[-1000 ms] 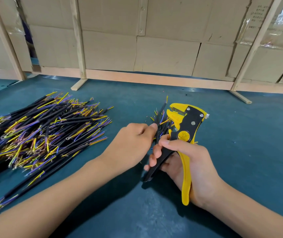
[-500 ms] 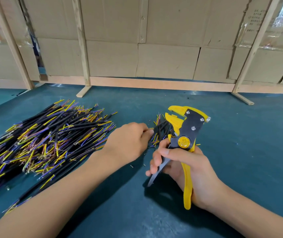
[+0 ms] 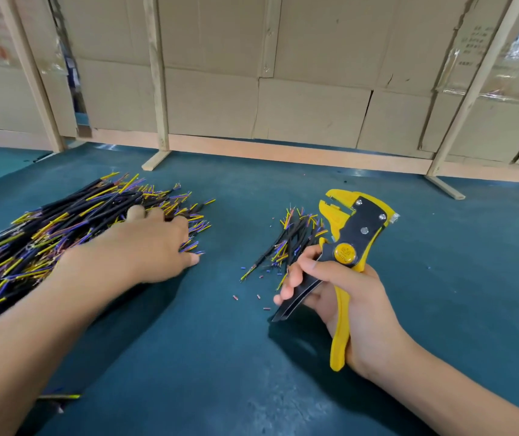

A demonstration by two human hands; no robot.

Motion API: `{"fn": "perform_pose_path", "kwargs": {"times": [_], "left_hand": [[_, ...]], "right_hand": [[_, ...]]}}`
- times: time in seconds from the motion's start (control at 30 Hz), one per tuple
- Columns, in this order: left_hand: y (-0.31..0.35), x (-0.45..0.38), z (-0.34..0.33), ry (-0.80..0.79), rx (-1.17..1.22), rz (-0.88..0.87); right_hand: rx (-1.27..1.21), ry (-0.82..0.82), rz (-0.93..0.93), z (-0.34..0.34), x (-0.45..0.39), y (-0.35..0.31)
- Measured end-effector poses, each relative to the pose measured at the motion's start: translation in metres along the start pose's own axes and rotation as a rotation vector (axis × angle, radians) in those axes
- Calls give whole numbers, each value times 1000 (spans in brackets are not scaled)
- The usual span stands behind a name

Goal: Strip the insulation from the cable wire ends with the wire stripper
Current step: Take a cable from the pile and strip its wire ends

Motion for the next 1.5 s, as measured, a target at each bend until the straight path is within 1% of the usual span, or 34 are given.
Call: {"fn": "perform_pose_path", "kwargs": {"times": [0.03, 0.07, 0.17, 0.23, 0.3, 0.37, 0.4, 0.43, 0.5, 0.57, 0.63, 0.7, 0.77, 0.83, 0.93, 1.07, 1.23, 1.33, 1.5], "left_hand": [[-7, 4, -4, -72, 33, 32], [-10, 5, -5, -88, 54, 35], [-2, 5, 1, -14, 12, -4], [4, 4, 4, 41, -57, 2], [10, 6, 4, 62, -105, 4], [19, 8, 7, 108, -68, -35], [26, 9, 13, 173, -31, -92], [36, 10, 20, 268, 14, -187], [60, 19, 36, 499, 133, -435], [80, 31, 48, 673, 177, -616], [90, 41, 52, 776, 169, -691], [95, 46, 51, 836, 174, -716], [98, 49, 49, 863, 211, -748], [101, 50, 47, 854, 263, -782], [106, 46, 41, 805, 298, -811], [110, 45, 35, 762, 346, -855], [106, 43, 36, 815, 458, -838], [106, 44, 40, 865, 467, -859], [103, 42, 39, 893, 491, -782]], "right_hand": [[-1, 5, -3, 0, -1, 0], [-3, 6, -5, 0, -1, 0], [-18, 0, -19, 0, -3, 1], [-27, 1, -30, 0, -3, 2], [-34, 4, -36, 1, -3, 1], [-39, 4, -38, 0, -3, 1], [-39, 5, -37, 0, -2, 1], [-38, 6, -35, 0, -2, 1], [-34, -4, -29, 0, -2, 0], [-26, -30, -34, -2, -1, -1], [-13, -60, -40, -4, -1, 0], [16, -60, -22, -4, -1, 1], [50, -23, 21, -1, -1, 0], [74, 14, 68, 2, 0, -3], [91, 25, 104, 5, -1, -8], [71, 50, 99, 7, -2, -9], [49, 85, 74, 9, -3, -8], [41, 93, 53, 9, -3, -7], [48, 90, 51, 8, -3, -8]]}}
Point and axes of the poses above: each hand's wrist, its own x-axis away from the middle knuckle, its own z-axis out of the back of the hand, y = z × x, the point moved 7 cm from there along -x, towards the middle knuckle, and after that the axes turned 14 degrees about -z, right-handed, at the moved point
